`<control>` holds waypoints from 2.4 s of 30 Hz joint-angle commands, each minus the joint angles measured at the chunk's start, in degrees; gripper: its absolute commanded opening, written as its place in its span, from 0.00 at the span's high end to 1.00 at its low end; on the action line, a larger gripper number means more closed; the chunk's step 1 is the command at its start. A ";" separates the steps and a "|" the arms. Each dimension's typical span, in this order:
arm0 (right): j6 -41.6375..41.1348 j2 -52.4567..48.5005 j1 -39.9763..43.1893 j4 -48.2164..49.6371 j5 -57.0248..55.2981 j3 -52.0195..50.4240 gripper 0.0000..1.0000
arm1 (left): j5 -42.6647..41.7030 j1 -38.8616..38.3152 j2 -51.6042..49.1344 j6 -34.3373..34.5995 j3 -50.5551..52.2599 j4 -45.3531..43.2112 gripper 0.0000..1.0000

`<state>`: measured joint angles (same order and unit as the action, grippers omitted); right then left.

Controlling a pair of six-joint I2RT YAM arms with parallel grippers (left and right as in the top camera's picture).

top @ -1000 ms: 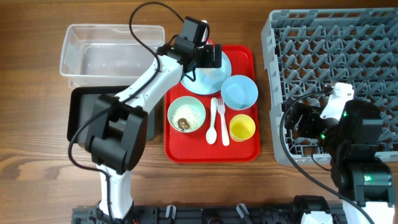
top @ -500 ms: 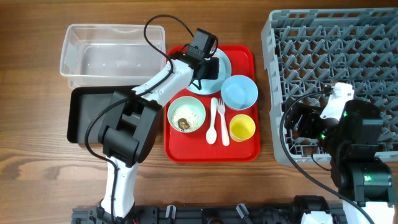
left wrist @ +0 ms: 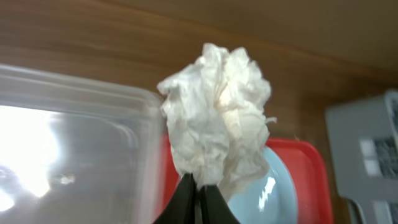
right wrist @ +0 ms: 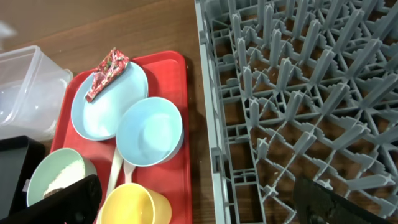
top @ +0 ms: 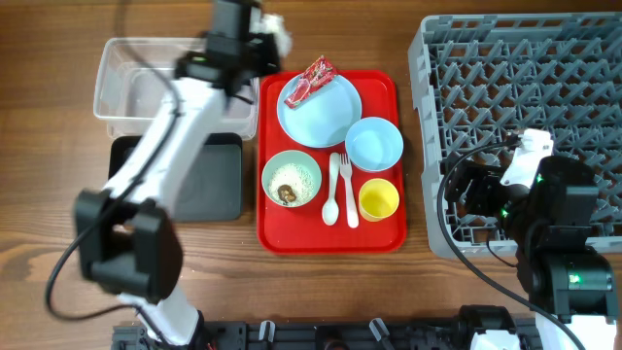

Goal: Sort waste into correct bins and load items into the dishwasher rack
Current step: 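Grasp the tissue with the left gripper and lift it, then drop the tissue into the clear plastic bin with the left gripper, then grasp the red snack wrapper on the blue plate with the left gripper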

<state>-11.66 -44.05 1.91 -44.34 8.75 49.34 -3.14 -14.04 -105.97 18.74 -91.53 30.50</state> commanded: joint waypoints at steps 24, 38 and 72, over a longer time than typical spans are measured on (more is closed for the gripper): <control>0.96 0.00 -0.24 -0.39 0.20 1.55 0.00 | 1.22 -7.39 -7.61 -18.32 0.66 -18.80 0.13; 0.96 0.00 -0.24 -1.57 0.20 1.55 0.00 | -3.91 -9.70 -20.92 -18.32 0.66 -18.75 0.14; 0.98 0.00 -0.24 -0.63 0.17 1.55 0.00 | 3.02 -10.82 -20.61 -18.34 0.68 -14.62 0.21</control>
<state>-11.66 -44.05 1.91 -45.67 8.75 49.34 -0.89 -24.82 -126.85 0.69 -90.83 15.68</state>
